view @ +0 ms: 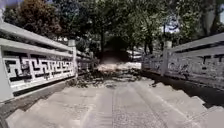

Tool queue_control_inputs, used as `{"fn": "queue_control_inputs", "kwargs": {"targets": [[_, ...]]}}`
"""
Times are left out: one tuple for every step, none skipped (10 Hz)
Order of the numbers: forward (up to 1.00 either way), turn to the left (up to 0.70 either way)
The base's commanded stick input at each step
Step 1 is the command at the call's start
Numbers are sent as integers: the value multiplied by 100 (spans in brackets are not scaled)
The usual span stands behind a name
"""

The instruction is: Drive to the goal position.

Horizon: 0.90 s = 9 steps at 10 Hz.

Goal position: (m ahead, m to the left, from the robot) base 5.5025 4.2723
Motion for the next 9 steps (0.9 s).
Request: {"fn": "queue_control_inputs", "kwargs": {"targets": [[45,0],[45,0],[45,0],[45,0],[45,0],[45,0],[45,0],[45,0],[45,0]]}}
